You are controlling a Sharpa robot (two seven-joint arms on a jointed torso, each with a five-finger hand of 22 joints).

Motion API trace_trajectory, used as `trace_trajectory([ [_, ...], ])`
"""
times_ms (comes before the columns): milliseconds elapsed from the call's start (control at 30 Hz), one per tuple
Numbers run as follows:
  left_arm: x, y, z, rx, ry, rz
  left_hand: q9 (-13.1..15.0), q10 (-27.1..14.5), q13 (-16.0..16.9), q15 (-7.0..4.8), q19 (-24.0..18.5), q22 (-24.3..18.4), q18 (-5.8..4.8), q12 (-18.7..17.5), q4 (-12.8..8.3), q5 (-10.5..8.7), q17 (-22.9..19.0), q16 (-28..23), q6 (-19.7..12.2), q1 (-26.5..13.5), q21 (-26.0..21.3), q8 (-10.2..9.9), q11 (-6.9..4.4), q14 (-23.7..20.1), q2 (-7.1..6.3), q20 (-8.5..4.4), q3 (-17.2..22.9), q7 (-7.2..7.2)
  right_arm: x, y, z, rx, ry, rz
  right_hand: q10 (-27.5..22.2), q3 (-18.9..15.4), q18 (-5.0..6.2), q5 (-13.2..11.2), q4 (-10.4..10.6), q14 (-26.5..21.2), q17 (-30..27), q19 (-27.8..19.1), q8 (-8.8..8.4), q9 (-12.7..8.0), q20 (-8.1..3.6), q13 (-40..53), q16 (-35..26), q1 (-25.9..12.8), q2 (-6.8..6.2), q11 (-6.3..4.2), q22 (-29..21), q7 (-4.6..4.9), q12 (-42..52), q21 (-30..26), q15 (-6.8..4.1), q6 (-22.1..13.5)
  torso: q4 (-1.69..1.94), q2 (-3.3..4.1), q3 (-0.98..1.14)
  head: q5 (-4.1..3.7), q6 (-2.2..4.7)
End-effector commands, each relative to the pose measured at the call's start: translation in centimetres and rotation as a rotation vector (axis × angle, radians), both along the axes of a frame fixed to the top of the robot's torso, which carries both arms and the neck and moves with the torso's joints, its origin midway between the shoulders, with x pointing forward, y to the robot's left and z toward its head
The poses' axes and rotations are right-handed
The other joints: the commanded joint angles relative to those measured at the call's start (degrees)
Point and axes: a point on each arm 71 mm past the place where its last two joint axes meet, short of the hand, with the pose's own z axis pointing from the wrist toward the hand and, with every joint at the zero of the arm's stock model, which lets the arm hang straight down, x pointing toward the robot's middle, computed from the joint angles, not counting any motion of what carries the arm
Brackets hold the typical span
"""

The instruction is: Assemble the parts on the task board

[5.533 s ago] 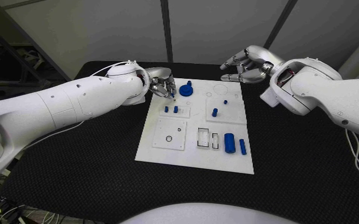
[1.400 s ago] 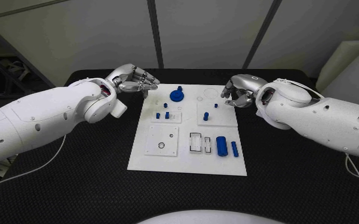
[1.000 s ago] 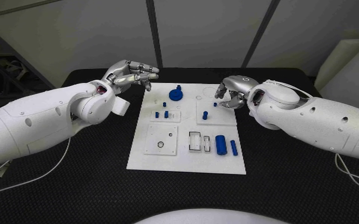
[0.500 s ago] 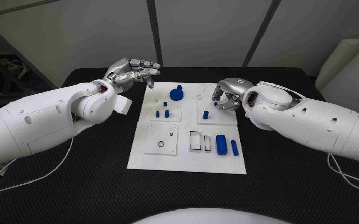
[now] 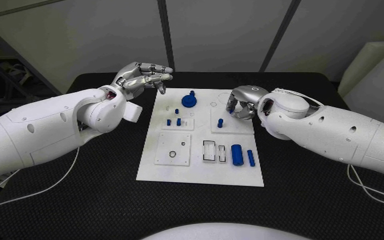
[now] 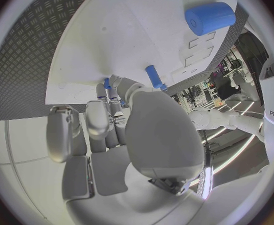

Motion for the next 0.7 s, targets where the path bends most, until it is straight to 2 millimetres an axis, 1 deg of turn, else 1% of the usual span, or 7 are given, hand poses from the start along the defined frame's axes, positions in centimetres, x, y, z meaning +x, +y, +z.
trace_trajectory([
  [33, -0.02, -0.02, 0.2, -0.019, -0.011, -0.005, -0.1, -0.1, 0.0, -0.08, 0.0, -0.1, -0.63, 0.0, 0.0, -0.24, -0.1, -0.3, -0.2, -0.1, -0.1, -0.3, 0.1, 0.3, 0.33, 0.28, -0.4, -0.04, 0.0, -0.05, -0.2, -0.039, 0.014, -0.005, 0.9, 0.1, -0.01, 0.4, -0.7, 1.1, 0.0, 1.4, 0.27, 0.1, -0.43, -0.2, 0.3, 0.0, 0.82, -0.22, 7.5, -0.12, 0.3, 0.6, -0.55, 0.7, 0.0, -0.01, 0.0, -0.01, -0.07],
  [167, -0.01, 0.03, 0.19, -0.018, -0.01, -0.004, -0.1, -0.1, 0.0, -0.08, 0.0, -0.1, -0.63, 0.0, 0.0, -0.24, -0.1, -0.3, -0.2, -0.1, -0.1, -0.3, 0.1, 0.3, 0.33, 0.28, -0.4, -0.04, 0.03, -0.16, -0.39, -0.063, 0.023, -0.015, 1.3, 0.2, -0.12, 0.5, -1.1, 1.0, -0.2, 1.6, 0.28, 0.2, -0.63, -0.4, 0.3, 0.0, 1.03, -0.36, 7.9, -0.23, 0.2, 0.9, -0.72, 1.1, 0.02, -0.01, 0.01, 0.0, -0.13],
  [500, -0.03, 0.09, 0.19, -0.017, -0.01, -0.001, -0.1, -0.2, 0.0, -0.06, 0.0, -0.2, -0.62, 0.0, -0.1, -0.21, -0.1, -0.5, -0.2, -0.1, -0.3, -0.4, 0.14, 0.4, 0.45, 0.3, -0.5, 0.0, 0.02, -0.03, -0.43, -0.066, 0.01, -0.025, 1.3, 0.0, -0.09, 0.5, -1.3, 0.9, -0.6, 1.5, 0.04, 0.2, -0.75, -0.7, 0.1, -0.6, 0.89, -0.35, 7.8, -0.25, -0.1, 0.8, -0.77, 1.0, -0.04, 0.03, 0.01, -0.03, -0.3],
  [600, -0.07, 0.14, 0.21, -0.016, -0.009, -0.001, -0.1, -0.2, 0.0, -0.06, 0.0, -0.2, -0.62, 0.0, -0.1, -0.21, -0.1, -0.5, -0.2, -0.1, -0.3, -0.4, 0.14, 0.4, 0.45, 0.3, -0.5, 0.0, 0.01, 0.03, -0.23, -0.05, -0.013, -0.029, 1.8, 0.0, -0.2, 0.4, -1.3, 0.9, -0.6, 1.7, 0.12, 0.3, -0.83, -0.9, 0.1, -1.0, 1.36, -0.48, 8.3, -0.37, 0.0, 1.2, -0.88, 1.4, -0.05, 0.07, -0.01, -0.09, -0.25],
  [700, -0.08, 0.14, 0.21, -0.016, -0.009, 0.0, -0.1, -0.2, 0.0, -0.06, 0.0, -0.2, -0.62, 0.0, -0.1, -0.21, -0.1, -0.5, -0.2, -0.1, -0.3, -0.4, 0.14, 0.4, 0.45, 0.3, -0.5, 0.0, -0.01, 0.13, -0.02, -0.031, -0.036, -0.029, 2.6, -0.4, -0.38, 0.2, -1.3, 0.9, -1.0, 2.1, 0.25, 0.5, -0.99, -1.0, 0.0, -1.7, 1.72, -0.73, 8.9, -0.62, 0.1, 1.9, -1.07, 2.0, 0.01, 0.0, 0.0, -0.14, -0.36],
])
